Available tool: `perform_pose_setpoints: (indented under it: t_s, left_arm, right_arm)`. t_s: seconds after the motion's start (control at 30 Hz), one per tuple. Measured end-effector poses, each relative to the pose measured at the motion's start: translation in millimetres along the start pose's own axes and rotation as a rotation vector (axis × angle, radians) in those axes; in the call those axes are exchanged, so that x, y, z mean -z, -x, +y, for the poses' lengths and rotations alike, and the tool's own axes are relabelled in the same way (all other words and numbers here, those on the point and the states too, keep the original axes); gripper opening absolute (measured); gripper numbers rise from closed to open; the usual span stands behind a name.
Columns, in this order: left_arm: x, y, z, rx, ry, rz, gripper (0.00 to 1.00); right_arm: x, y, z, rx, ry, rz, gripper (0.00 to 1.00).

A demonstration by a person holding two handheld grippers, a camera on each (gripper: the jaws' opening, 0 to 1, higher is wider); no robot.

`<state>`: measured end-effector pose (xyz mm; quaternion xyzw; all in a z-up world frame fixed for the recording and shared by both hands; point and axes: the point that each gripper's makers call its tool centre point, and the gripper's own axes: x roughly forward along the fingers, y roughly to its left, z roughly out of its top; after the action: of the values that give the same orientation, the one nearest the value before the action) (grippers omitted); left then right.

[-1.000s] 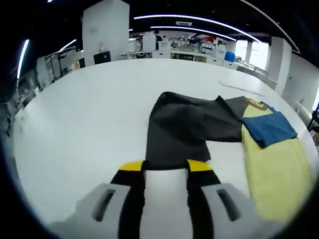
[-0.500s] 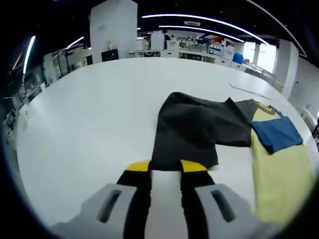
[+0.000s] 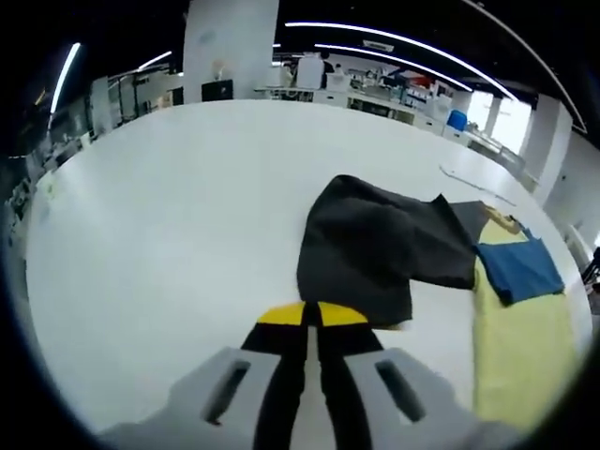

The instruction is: Fold the garment on the visible template until the final outline fits inside the template.

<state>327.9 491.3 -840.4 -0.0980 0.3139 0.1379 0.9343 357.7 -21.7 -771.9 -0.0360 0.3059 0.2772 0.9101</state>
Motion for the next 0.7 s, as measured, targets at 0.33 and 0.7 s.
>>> perform_pose_setpoints:
  t_s: [0.33,0.7]
  left_arm:
    - [-12.2,13,22.2,-0.004,-0.052,-0.043,0.0]
    - [-50.1,22,56.3,-0.052,-0.14,-0.071,0.0]
  right_arm:
    - [-7.1,0,6,-0.01,0.009,-0.015,0.97]
    - [-15.3,5,17,-0.05,0.04,-0.023,0.99]
